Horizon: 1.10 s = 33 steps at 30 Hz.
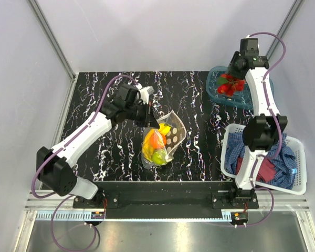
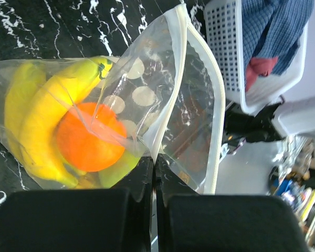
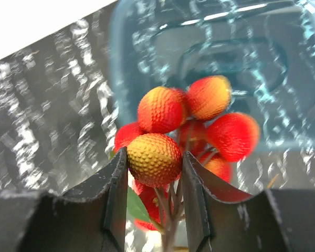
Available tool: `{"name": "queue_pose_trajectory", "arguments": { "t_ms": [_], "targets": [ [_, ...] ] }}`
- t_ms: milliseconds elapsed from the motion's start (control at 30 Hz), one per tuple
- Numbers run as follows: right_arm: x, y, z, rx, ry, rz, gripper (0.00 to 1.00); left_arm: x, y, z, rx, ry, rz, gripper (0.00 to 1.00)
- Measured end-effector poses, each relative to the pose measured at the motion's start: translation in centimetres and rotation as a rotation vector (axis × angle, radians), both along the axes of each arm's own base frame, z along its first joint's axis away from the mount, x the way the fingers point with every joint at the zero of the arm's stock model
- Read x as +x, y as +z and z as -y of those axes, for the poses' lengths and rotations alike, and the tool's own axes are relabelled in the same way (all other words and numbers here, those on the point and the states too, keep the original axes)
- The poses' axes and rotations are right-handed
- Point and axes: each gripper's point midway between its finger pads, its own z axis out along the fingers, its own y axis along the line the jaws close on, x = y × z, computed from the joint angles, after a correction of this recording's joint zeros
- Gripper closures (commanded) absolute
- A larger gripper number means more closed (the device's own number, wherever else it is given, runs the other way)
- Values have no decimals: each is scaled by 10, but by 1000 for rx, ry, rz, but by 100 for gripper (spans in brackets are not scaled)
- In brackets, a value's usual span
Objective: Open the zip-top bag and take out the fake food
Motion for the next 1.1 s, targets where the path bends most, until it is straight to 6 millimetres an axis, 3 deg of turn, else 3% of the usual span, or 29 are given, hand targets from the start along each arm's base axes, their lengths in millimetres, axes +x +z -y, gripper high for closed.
{"name": "queue_pose_trajectory", "arguments": {
  "t_ms": [67, 200, 233, 333, 533, 667, 767, 867, 1000, 1033, 1100],
  "targets": [
    [16, -17, 17, -26, -29, -19, 95, -1, -2, 1, 4, -31, 6, 100],
    [52, -39, 40, -46, -59, -24, 60, 0, -9, -1, 7, -57, -14, 100],
    [59, -44, 44, -47, -65, -27, 47, 2, -11, -2, 8, -54, -20, 100],
    [72, -58, 51, -33, -83, -43, 20, 6, -16, -4, 6, -43, -44, 100],
    [54, -77, 46, 14, -97, -148, 14, 7, -13, -3, -16, -10, -83, 100],
    [22, -88, 34, 31, -86, -254, 14, 5, -7, -3, -30, 16, -99, 100],
    [-17, -84, 3, 43, -29, -316, 14, 2, -1, -6, -44, 42, -92, 100],
    [-57, -61, -50, 64, 91, -302, 22, 0, 2, -10, -44, 77, -91, 100],
    [-137, -10, -148, 166, 359, -187, 37, 0, 5, -14, -42, 124, -91, 100],
    [-153, 1, -162, 194, 403, -159, 43, 0, 6, -15, -44, 134, -90, 100],
    [-191, 24, -189, 283, 496, -94, 45, 0, 8, -16, -49, 156, -91, 100]
  ]
}}
